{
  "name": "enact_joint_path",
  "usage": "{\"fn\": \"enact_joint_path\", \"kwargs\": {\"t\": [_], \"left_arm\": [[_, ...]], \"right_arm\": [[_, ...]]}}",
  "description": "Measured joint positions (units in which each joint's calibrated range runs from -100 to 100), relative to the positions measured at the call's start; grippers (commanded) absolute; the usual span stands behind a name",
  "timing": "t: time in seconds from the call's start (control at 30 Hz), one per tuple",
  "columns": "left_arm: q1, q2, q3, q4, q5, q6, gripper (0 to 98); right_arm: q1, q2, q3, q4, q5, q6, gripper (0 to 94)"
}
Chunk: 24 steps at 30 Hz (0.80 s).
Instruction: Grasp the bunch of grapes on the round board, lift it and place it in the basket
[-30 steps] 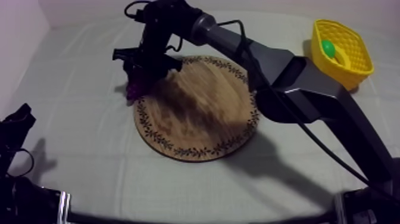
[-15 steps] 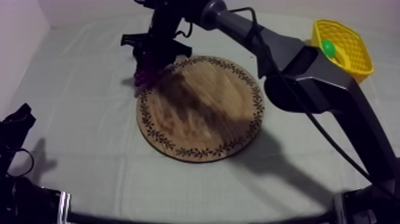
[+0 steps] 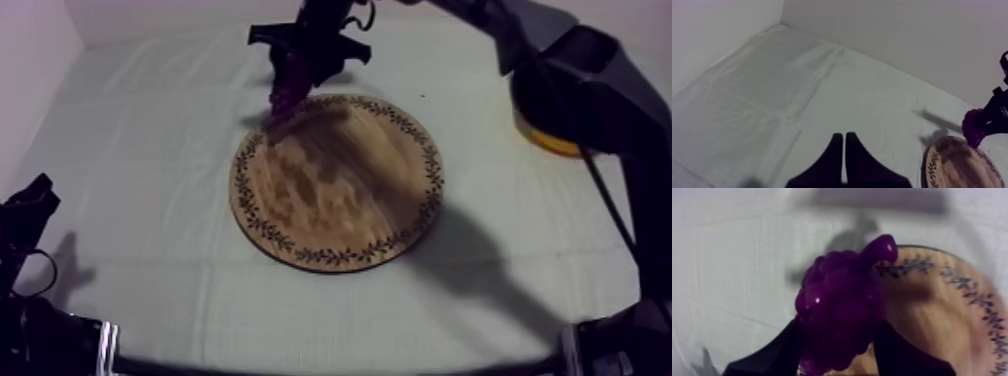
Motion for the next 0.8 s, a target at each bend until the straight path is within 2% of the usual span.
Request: {"fn": "enact_joint_path", "kwargs": {"t": [0.33,0.53,0.8], "left_arm": [[0.00,0.00,0.00,0.00,0.00,0.00,0.0],[0.00,0.00,0.00,0.00,0.00,0.00,0.0],[0.00,0.00,0.00,0.00,0.00,0.00,0.0]], "right_arm": [[4.49,-19.01,31.12,-0.06,-8.53,3.19,28.3],[8.47,-30.06,46.77,0.85,-8.85,4.84,27.8],[15.26,-44.39,59.73,1.78,-6.15,7.30,29.6]]}}
